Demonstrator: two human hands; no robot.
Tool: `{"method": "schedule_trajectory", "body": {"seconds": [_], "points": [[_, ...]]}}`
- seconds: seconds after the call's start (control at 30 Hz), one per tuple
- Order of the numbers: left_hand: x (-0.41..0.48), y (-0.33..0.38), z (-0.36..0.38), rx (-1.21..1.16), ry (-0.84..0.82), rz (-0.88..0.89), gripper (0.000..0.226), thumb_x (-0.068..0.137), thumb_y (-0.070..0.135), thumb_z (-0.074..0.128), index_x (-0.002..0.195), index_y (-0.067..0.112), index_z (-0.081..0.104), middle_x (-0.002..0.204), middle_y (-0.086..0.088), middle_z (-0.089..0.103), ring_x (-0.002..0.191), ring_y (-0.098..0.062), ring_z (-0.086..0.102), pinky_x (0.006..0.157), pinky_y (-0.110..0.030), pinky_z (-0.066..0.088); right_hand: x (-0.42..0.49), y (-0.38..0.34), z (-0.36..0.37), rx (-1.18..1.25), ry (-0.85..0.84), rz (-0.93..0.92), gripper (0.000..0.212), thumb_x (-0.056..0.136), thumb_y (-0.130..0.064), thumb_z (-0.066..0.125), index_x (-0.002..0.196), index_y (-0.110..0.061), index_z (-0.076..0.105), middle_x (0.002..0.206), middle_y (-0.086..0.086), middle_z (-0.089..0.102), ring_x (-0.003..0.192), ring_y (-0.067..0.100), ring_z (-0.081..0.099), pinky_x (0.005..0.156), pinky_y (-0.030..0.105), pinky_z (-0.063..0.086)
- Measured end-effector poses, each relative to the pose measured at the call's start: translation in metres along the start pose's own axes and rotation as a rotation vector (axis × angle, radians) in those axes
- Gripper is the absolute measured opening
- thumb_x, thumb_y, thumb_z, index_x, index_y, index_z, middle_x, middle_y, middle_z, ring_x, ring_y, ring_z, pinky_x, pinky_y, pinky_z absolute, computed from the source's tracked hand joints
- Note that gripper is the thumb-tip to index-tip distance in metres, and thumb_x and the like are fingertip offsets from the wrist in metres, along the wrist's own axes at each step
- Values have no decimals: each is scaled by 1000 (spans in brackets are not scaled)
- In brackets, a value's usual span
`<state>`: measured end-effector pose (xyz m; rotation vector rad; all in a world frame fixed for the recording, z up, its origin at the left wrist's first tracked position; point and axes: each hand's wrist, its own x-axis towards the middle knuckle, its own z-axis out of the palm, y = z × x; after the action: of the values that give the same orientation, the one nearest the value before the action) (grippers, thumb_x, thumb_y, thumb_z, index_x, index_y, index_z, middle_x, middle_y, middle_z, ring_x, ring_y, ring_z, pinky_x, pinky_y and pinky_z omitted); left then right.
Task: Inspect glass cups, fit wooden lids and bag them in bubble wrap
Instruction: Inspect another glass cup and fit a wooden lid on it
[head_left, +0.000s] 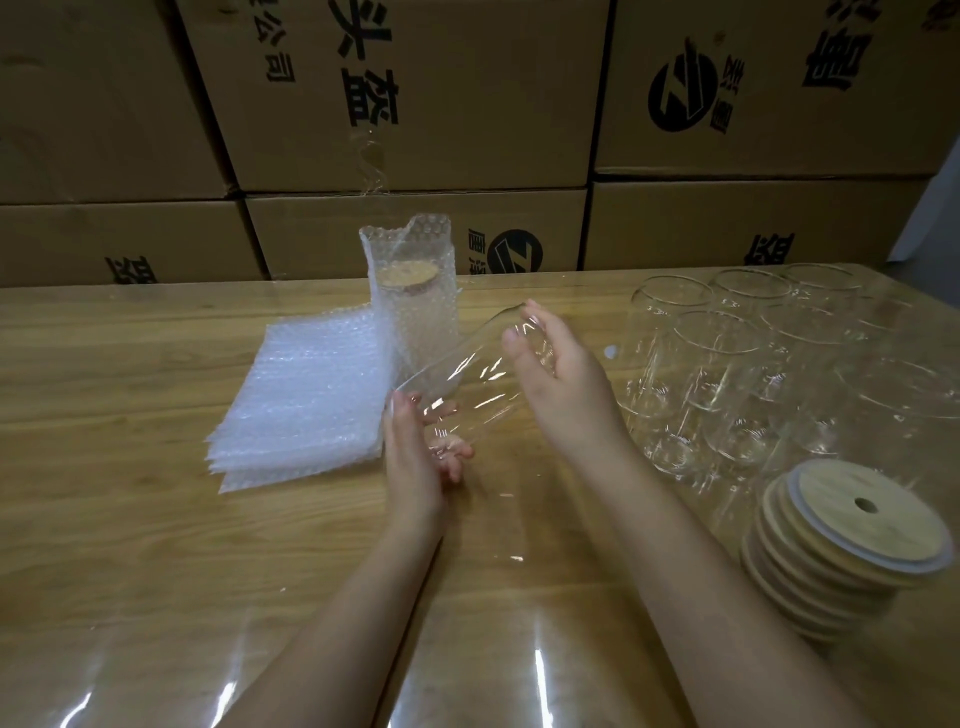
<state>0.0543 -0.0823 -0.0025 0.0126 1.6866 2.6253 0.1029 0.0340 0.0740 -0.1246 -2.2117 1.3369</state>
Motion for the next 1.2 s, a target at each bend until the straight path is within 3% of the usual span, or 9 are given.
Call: {"method": "schedule_trajectory", "body": {"seconds": [0.13, 0.3, 0.4, 0.53, 0.7, 0.8, 0.87, 1.0, 1.2], "points": [[0, 1, -3, 35, -11, 41, 68, 65, 73, 43, 109, 22, 53, 82, 9, 68, 42, -11, 48, 35, -19, 26, 1, 3, 0, -5, 0, 3, 41, 98, -32, 50, 136, -16, 47, 148, -5, 43, 134, 6, 38, 100, 17, 29], [2, 0, -4, -18, -70, -12, 61, 80, 67, 41, 107, 15, 55, 83, -3, 67, 36, -14, 41, 33, -16, 22, 0, 6, -2, 44, 42, 8, 22, 94, -36, 54, 108, -22, 47, 140, -8, 50, 120, -1, 43, 86, -4, 27], [4, 0, -5, -47, -109, -86, 54, 96, 59, 29, 104, 13, 56, 79, -8, 68, 33, -15, 36, 34, -14, 19, -2, 2, -1, 179, 131, -18, 17, 92, -31, 60, 96, -28, 44, 118, -9, 62, 114, 5, 55, 97, 21, 44], [10, 3, -10, -64, -151, -189, 60, 95, 61, 26, 106, 9, 56, 74, -10, 69, 33, -16, 33, 38, -14, 17, -7, -5, 2, 198, 77, -109, 21, 90, -32, 58, 110, -30, 49, 107, -15, 62, 106, -4, 55, 88, 17, 45], [17, 9, -16, -1, -288, -310, 72, 91, 67, 23, 114, 7, 55, 67, -9, 66, 33, -16, 35, 35, -14, 22, -11, -10, -3, -162, 46, -508, 31, 89, -28, 53, 110, -10, 67, 112, 2, 63, 106, 21, 58, 92, 38, 47], [17, 10, -16, 30, -349, -292, 77, 91, 67, 21, 117, 4, 55, 64, -10, 62, 35, -17, 37, 36, -17, 22, -13, -8, -5, -354, 26, -797, 22, 81, -22, 61, 94, -9, 74, 101, 5, 67, 95, 28, 60, 81, 41, 48], [16, 9, -15, 34, -338, -274, 81, 91, 67, 20, 118, 0, 56, 67, -14, 61, 37, -20, 43, 38, -19, 27, -13, -5, -3, -394, 47, -870, 17, 79, -19, 64, 88, -9, 74, 96, 4, 68, 92, 28, 60, 77, 41, 48], [12, 8, -15, -38, -299, -279, 71, 93, 65, 26, 115, 5, 58, 75, -16, 67, 46, -27, 57, 37, -21, 40, -12, 1, -1, -306, 90, -725, 18, 83, -16, 57, 88, -8, 73, 95, 3, 67, 93, 25, 60, 80, 38, 48], [4, 7, -11, 30, -173, -44, 53, 81, 61, 43, 112, 20, 57, 98, -11, 68, 62, -24, 66, 44, -24, 46, -3, 15, 3, 8, 81, -148, 13, 91, -19, 55, 90, -20, 67, 94, -13, 64, 97, 3, 57, 77, 16, 42]]}}
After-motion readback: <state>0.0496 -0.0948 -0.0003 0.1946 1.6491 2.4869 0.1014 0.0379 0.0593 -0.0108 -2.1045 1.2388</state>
